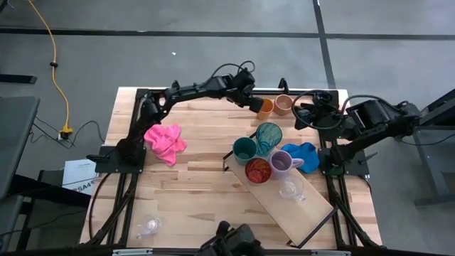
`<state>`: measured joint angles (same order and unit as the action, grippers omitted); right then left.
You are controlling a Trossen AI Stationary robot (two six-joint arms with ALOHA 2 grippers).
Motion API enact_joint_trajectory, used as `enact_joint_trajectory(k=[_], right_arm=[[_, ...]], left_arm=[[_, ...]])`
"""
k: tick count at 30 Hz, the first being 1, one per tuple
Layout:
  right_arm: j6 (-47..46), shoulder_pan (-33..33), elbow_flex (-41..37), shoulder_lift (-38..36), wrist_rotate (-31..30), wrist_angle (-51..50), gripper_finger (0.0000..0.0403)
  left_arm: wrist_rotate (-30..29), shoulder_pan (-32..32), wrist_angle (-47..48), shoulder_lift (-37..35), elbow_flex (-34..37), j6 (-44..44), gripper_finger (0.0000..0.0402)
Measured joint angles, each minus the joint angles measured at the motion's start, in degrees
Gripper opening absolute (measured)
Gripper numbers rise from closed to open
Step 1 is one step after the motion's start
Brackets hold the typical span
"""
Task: Stack small to large cups/mugs on shelf
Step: Put the orange cup on the shelf
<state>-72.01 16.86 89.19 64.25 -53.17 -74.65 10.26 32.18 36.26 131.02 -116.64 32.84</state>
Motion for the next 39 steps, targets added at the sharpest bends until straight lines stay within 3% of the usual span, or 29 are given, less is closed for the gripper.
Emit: enact_joint_trajectory(k=[7,16,24,32,39], right_arm=[[0.0,0.0,0.0,0.0,-1.8,2.2,0.0202],[0.0,0.0,0.0,0.0,-1.9,2.7,0.0202],[0.0,-0.9,0.0,0.0,-1.9,2.9,0.0202],[1.6,-9.9,0.0,0.7,-1.0,2.9,0.0202],[4.9,-17.8,-0.1,1.9,1.0,1.3,0.0202]], left_arm=[[-3.8,0.1,-0.4,2.6,0.0,0.2,0.0234],[-4.7,0.1,-3.2,3.1,0.0,0.9,0.0234],[-4.1,0.9,0.8,1.6,0.0,-3.3,0.0234],[-4.5,6.1,5.9,-10.4,0.0,-11.9,0.0234],[3.7,6.1,3.0,-26.6,0.0,-16.6,0.0234]])
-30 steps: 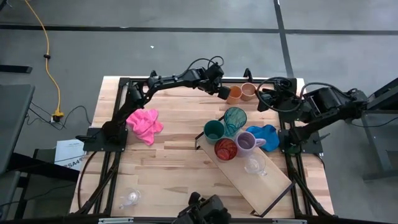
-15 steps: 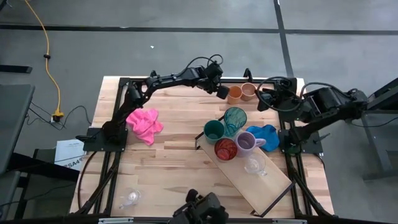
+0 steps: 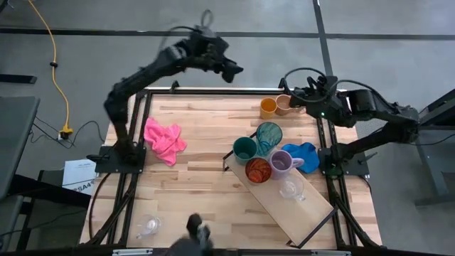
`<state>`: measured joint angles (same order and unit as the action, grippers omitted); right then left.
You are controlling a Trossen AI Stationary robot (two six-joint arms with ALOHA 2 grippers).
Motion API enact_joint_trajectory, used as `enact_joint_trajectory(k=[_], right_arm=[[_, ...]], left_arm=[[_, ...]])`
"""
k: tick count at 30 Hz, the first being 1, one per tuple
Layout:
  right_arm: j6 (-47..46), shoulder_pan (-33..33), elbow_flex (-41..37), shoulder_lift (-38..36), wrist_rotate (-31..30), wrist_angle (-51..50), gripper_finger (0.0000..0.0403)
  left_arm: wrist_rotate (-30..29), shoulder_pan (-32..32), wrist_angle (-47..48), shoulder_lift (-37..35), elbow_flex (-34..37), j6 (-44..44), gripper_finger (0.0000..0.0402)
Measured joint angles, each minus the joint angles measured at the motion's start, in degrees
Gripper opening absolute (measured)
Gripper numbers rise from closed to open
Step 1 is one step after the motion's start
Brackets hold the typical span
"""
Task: Stack small to large cups/mugs on shelf
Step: Put the orange cup on the shelf
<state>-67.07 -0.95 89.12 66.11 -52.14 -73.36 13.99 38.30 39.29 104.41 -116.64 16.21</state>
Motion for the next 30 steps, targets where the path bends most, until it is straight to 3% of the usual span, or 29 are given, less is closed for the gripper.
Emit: enact_joint_trajectory(k=[6,11,17,23,30], right_arm=[[1.1,-7.0,-0.1,1.4,8.3,-7.4,0.0202],[9.9,-14.8,-0.1,3.0,14.4,-6.8,0.0202],[18.6,-24.3,-0.8,7.6,21.7,-3.6,0.0202],[20.0,-30.3,-13.8,9.3,36.2,10.1,0.0202],[7.8,-29.0,-28.3,7.4,37.2,23.2,0.0202]], left_arm=[[-0.4,-8.9,-10.6,-9.9,4.0,-1.1,0.0234],[-4.3,-15.9,-22.4,-16.1,15.6,-1.3,0.0234],[-4.6,-19.4,-32.9,-25.1,30.1,2.0,0.0234],[-6.1,-20.8,-32.8,-32.0,34.7,4.0,0.0234],[-7.6,-20.7,-31.4,-37.1,34.8,3.2,0.0234]])
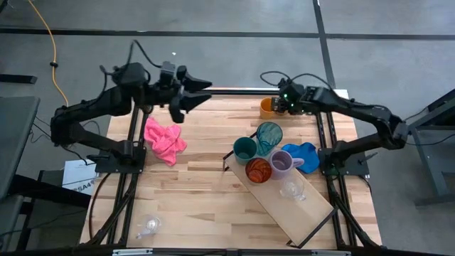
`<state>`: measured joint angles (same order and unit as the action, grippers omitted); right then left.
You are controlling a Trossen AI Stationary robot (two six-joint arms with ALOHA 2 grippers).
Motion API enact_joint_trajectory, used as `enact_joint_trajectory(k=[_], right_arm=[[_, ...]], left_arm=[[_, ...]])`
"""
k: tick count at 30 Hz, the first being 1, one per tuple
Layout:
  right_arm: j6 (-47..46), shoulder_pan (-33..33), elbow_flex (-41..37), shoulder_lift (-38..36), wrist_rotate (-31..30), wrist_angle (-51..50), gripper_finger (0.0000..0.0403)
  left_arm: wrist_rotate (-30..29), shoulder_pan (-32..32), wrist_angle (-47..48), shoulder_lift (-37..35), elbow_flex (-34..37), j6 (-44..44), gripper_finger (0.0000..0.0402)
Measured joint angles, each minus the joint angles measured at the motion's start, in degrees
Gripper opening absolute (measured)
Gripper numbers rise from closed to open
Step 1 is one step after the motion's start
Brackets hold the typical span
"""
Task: Stack small to large cups/mugs on shelf
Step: Put the orange cup on the shelf
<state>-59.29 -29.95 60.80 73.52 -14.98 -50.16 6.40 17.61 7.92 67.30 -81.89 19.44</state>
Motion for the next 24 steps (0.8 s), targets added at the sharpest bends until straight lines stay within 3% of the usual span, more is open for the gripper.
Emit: enact_joint_trajectory(k=[8,11,24], right_arm=[[-11.6,0.7,-11.0,0.4,-3.8,20.8,0.0202],[-13.5,0.2,-12.3,1.1,-5.6,21.9,0.0202],[-18.3,-0.5,-12.6,11.6,-2.6,27.7,0.0202]], left_arm=[[0.1,0.0,2.3,-3.7,0.0,-0.1,0.0234],[0.2,0.0,3.9,-4.7,0.0,0.3,0.0234],[0.4,0.0,5.9,-8.4,0.0,0.3,0.0234]])
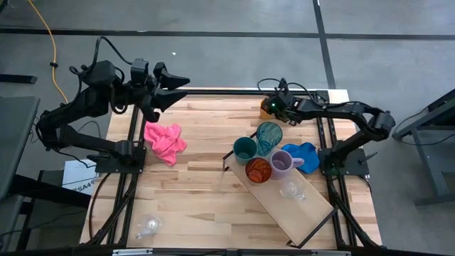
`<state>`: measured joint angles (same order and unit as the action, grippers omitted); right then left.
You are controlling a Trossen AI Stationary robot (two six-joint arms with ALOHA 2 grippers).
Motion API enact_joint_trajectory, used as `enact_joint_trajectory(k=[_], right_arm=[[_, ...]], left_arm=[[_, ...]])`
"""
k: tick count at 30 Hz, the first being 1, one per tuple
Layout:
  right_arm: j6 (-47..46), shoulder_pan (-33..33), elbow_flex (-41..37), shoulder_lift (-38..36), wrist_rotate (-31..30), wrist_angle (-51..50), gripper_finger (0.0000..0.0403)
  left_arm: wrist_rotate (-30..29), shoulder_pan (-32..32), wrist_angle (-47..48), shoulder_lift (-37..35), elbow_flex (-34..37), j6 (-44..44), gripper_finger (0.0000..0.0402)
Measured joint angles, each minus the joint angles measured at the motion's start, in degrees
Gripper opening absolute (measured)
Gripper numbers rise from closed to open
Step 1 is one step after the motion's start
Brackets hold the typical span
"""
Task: Stack small to large cups/mugs on shelf
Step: Put the orange cup on the shelf
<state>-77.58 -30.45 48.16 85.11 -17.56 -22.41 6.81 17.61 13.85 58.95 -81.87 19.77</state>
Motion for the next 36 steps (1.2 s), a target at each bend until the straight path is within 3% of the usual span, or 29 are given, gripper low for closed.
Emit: enact_joint_trajectory(k=[6,9,11,14,16,23,30,36], right_arm=[[-0.4,0.0,0.0,0.2,0.0,0.0,0.0201],[-0.6,-0.1,0.0,0.2,0.0,0.0,0.0194],[-0.6,-0.1,0.0,0.2,0.0,0.0,0.0185],[-0.6,-0.1,0.0,0.2,0.0,0.0,0.0167],[-0.6,-0.1,0.0,0.2,0.0,0.0,0.0156],[-0.6,-0.1,0.0,0.2,0.0,0.0,0.0112],[-0.1,0.7,0.1,-1.0,-1.0,-0.5,0.0014],[1.3,1.9,0.1,-5.2,-3.2,-3.1,0.0005]], left_arm=[[0.0,0.0,7.0,-1.1,0.0,-0.6,0.0233],[-1.7,0.0,8.9,-1.2,0.0,-2.0,0.0209],[-2.8,0.0,9.8,-1.2,0.0,-2.9,0.0164],[-3.9,0.0,10.5,-1.2,0.0,-4.5,0.0053],[-4.8,0.0,10.9,-1.1,0.0,-5.0,0.0018],[-4.9,0.0,14.2,-1.1,0.0,-5.5,0.0004],[-4.9,0.0,14.7,-1.4,0.0,-6.1,0.0001],[-4.9,0.0,14.8,-1.8,0.0,-7.0,0.0]])
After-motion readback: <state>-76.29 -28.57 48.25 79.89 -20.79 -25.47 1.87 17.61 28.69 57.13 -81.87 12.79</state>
